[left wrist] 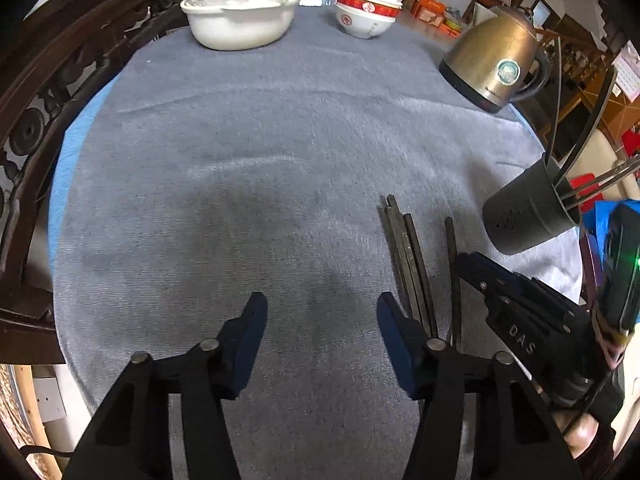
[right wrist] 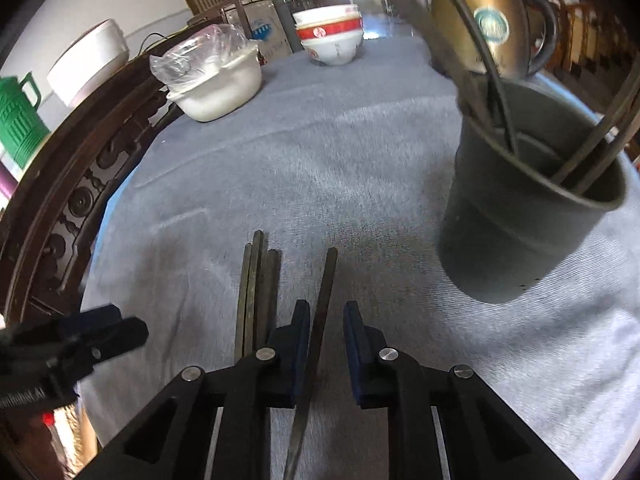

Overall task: Organize utensils
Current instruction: 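Lower the right tool onto the chopsticks and close on one chopstick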

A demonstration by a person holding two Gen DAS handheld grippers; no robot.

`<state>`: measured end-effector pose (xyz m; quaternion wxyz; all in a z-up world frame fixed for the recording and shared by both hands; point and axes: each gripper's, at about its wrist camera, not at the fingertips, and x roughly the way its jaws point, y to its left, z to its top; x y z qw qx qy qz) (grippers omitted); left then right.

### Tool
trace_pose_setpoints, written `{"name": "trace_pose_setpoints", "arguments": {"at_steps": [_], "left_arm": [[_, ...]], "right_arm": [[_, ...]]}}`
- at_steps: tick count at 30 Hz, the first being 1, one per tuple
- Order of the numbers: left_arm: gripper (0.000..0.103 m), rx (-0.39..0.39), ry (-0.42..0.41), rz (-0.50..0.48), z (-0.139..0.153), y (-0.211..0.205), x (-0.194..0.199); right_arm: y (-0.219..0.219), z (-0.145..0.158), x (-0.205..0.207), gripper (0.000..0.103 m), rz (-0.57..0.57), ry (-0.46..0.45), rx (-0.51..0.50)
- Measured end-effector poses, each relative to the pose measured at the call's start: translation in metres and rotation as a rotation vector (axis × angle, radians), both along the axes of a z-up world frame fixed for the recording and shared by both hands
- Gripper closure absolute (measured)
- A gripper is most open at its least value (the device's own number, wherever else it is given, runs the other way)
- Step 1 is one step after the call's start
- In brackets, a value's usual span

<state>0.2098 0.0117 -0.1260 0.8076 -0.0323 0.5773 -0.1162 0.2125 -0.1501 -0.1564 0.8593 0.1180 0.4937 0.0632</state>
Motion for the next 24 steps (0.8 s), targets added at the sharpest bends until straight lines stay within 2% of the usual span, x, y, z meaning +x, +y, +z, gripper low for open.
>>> {"name": "trace_pose_setpoints", "arguments": {"at_steps": [5,8,15,24], "left_arm": [[0.052,0.0,0.029,-0.016,-0.009,-0.007,0.003],[0.052,-0.013,0.052,-0.031,-0.011,-0.011,0.006],[0.052,-0.037,0.1,-0.068,-0.023,-0.031,0.019],[0.052,-0.025,0.102,-0.067,-0.033,-0.047,0.033]], "right_arm": [[-0.001,-0.012,0.005,0.084,-0.004,0.03,0.029],[-0.003,-0.013,0.002,0.091,-0.006,0.032,0.017],[-0.016,-0.014,-0.007,0.095,-0.024,0.026,0.017],[-0.021,-0.016,-0.012,0.095,-0.009,0.014,0.025]]}}
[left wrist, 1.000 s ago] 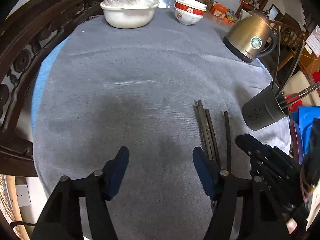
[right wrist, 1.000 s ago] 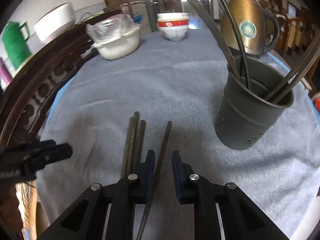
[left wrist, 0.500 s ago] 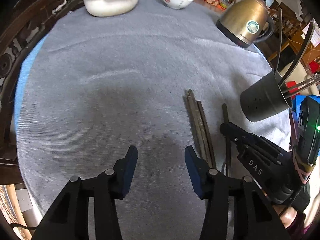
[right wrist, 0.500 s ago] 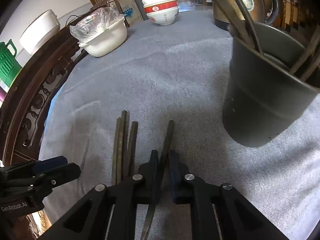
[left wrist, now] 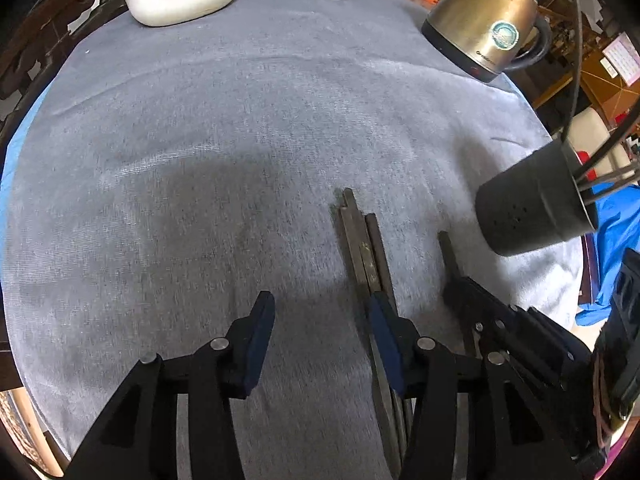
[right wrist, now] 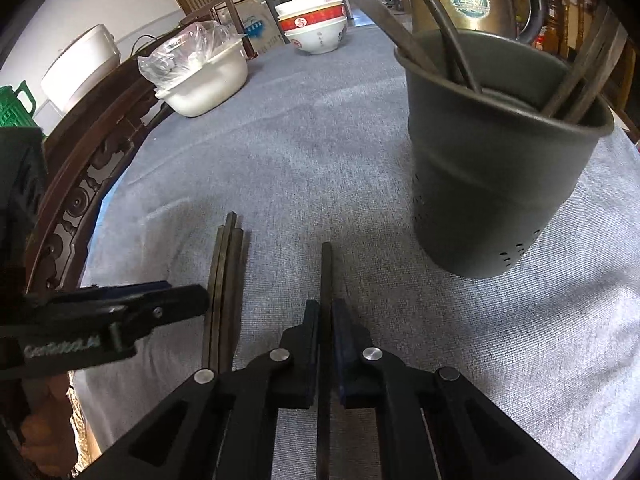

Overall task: Organize utensils
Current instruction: 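Lower the right tool onto the chopsticks and close on one chopstick, then lift the chopstick with the right tool and carry it over the grey holder cup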

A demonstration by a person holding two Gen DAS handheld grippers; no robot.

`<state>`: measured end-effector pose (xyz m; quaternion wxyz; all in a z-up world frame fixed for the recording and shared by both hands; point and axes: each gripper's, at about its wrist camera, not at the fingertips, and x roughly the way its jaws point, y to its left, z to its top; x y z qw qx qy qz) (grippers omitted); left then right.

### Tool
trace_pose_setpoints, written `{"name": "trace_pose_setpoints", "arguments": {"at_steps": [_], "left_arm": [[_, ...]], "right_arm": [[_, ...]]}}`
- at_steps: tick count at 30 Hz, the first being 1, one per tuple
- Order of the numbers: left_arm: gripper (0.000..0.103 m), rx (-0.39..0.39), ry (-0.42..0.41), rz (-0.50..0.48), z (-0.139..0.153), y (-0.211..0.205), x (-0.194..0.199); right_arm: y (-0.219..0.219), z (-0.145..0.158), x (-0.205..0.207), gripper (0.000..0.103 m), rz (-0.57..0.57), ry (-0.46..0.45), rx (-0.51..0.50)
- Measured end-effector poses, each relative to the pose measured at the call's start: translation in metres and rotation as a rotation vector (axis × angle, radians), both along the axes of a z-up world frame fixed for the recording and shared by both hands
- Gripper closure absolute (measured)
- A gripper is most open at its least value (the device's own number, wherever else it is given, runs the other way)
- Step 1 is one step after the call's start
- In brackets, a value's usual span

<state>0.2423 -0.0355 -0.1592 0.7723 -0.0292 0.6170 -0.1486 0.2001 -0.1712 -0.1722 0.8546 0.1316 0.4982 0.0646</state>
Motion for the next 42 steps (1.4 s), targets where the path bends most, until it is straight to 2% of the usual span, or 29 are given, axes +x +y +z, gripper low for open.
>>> {"name": "trace_pose_setpoints", "arguments": {"at_steps": [10,17,23,29,37,39,42], "left_arm": [[0.052,0.013,-0.03,-0.024,-0.004,-0.008,0.005],[0.053,0.034,-0.037,-0.049,-0.003,0.007,-0.002],[0.053,0.022,-0.02,-0.011,0.001,0.032,-0.003],[0.053,-0.011,0.012,0.026,0.005,0.044,0.005],[0.053,0.029,0.072,0.088,-0.005,0.029,0.024],[0.055,0.049,0.069,0.095,-0.005,0.026,0.025],[0.073,0.103,0.049,0.092,-0.006,0.017,0.028]], "right_arm": [[-0.003,-0.001,-0.002,0.095,0.001,-0.004,0.023],[-0.003,-0.001,0.0,0.095,-0.003,-0.002,0.025],[0.001,0.001,0.001,0.095,0.002,0.007,0.006],[0.008,0.003,0.015,0.093,0.026,0.066,-0.021],[0.017,0.004,0.035,0.092,0.04,0.099,-0.095],[0.018,0.004,0.038,0.092,0.045,0.099,-0.105],[0.023,0.005,0.04,0.094,0.063,0.095,-0.144]]}}
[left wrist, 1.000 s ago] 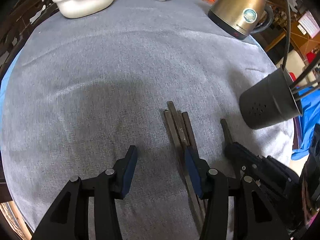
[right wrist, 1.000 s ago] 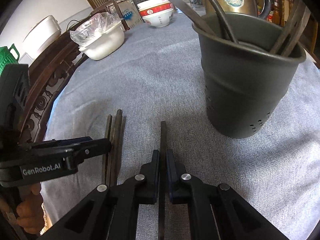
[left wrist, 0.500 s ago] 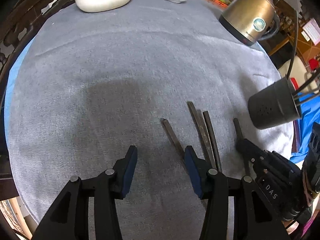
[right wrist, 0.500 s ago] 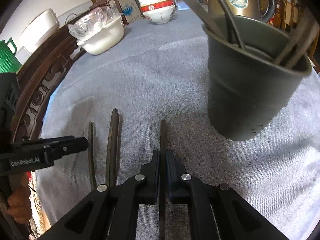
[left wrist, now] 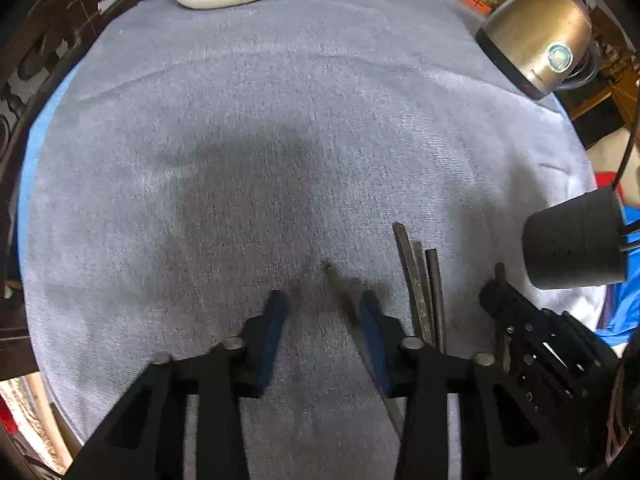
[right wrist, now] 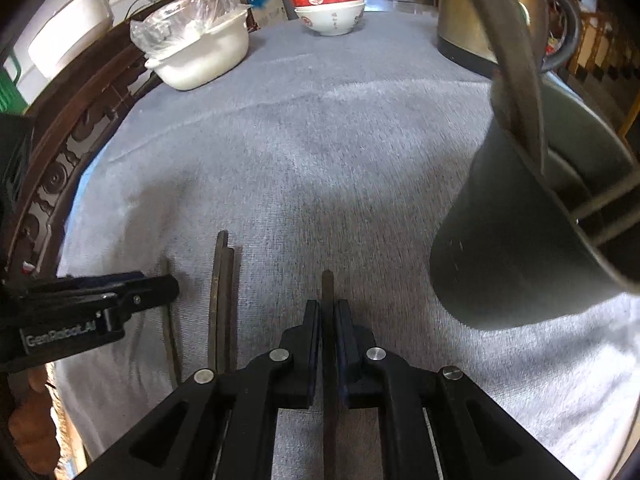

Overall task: Organize utensils
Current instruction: 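Lift the chopstick with the right tool and carry it over the grey holder cup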

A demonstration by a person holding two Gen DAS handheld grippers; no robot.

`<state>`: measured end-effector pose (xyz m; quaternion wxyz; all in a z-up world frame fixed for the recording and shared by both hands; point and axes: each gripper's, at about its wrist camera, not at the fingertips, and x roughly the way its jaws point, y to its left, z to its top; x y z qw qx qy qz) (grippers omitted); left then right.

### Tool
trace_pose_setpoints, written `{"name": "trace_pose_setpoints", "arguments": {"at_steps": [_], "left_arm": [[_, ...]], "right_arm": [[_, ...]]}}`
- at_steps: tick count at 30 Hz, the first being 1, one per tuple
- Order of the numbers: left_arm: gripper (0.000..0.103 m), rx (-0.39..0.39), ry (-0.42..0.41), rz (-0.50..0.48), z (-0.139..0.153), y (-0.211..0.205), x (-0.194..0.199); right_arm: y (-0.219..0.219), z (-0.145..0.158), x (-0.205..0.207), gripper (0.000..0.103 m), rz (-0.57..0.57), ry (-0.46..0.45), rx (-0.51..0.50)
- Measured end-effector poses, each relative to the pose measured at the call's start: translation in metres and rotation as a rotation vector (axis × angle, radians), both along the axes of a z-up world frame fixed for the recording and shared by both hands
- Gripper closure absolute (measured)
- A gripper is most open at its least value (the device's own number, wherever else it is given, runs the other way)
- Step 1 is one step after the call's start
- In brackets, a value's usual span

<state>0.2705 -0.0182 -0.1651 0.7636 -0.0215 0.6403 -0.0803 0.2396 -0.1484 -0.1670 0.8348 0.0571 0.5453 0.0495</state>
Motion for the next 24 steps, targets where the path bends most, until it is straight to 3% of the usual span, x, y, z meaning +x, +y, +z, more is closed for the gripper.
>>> {"name": "trace_pose_setpoints", "arguments": {"at_steps": [2,7,11,24], "left_arm": [[0.088,0.014,-0.01,-0.009,-0.001,-0.007,0.003],[0.094,-0.036,-0.027,-0.012,0.001,-0.009,0.0],[0.094,-0.058,-0.064,-0.005,0.015,-0.003,-0.006],[0.097,-0.137,-0.271,0.005,0.11,0.017,-0.04]], "right_arm": [[0.002,0.0,0.001,0.095,0.009,-0.007,-0.015],[-0.006,0.006,-0.006,0.096,-0.005,-0.034,0.036],[-0.014,0.027,-0.016,0.096,-0.012,-0.093,0.085],[-0.039,0.106,-0.061,0.097,-0.03,-0.318,0.221]]}}
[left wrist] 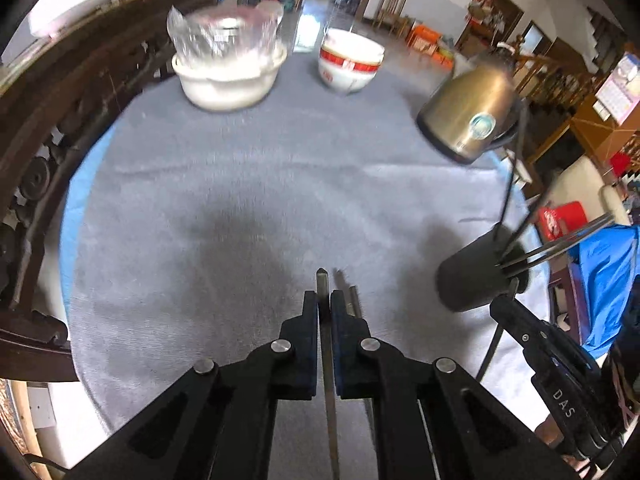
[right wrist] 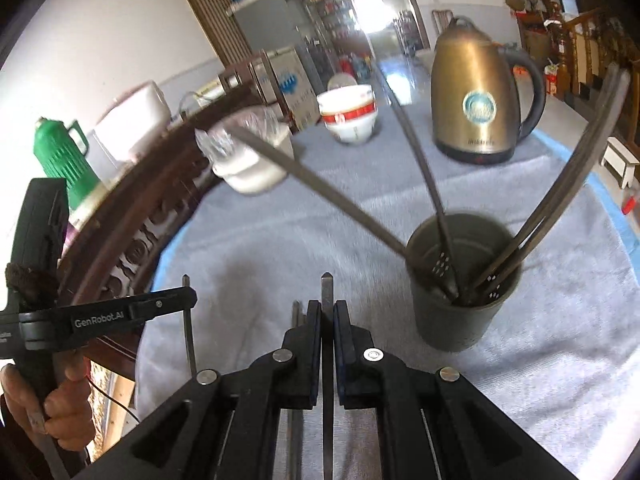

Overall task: Organize utensils
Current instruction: 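Lift the chopstick with the right tool and carry it over the grey holder cup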

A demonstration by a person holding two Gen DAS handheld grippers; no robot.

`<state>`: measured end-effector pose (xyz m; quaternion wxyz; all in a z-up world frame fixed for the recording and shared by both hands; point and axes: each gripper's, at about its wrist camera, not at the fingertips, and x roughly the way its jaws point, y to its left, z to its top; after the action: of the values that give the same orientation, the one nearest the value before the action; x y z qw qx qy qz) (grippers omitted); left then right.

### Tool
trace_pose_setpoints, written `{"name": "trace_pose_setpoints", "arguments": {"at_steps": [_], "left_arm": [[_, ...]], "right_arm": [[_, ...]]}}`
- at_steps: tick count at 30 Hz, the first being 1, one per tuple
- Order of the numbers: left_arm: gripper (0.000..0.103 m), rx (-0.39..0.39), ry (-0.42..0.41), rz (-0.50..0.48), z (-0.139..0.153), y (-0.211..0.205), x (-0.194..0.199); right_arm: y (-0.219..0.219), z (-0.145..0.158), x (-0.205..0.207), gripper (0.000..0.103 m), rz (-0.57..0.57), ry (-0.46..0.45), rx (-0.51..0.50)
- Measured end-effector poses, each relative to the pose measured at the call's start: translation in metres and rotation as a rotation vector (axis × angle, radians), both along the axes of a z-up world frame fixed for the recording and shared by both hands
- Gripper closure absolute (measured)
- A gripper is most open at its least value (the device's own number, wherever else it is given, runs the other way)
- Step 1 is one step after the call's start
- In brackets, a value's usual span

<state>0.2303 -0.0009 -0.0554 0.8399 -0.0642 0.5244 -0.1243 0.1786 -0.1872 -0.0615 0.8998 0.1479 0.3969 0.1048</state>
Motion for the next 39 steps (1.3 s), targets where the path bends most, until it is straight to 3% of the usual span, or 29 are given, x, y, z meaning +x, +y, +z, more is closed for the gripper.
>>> {"name": "trace_pose_setpoints", "arguments": {"at_steps": [15,39], "left_arm": [[0.097,-0.011,-0.23,-0.053,0.09,-0.013,-0.045],[0.097,-0.064,-0.397,-0.145,0.161,-0.061,-0.074]], "right_arm": [[-0.048,0.062,-0.046,0.097,-0.098,-0.227,0.066],[-0.099,0.109,-0.094,0.097,-0.278,-0.43,0.134]]}}
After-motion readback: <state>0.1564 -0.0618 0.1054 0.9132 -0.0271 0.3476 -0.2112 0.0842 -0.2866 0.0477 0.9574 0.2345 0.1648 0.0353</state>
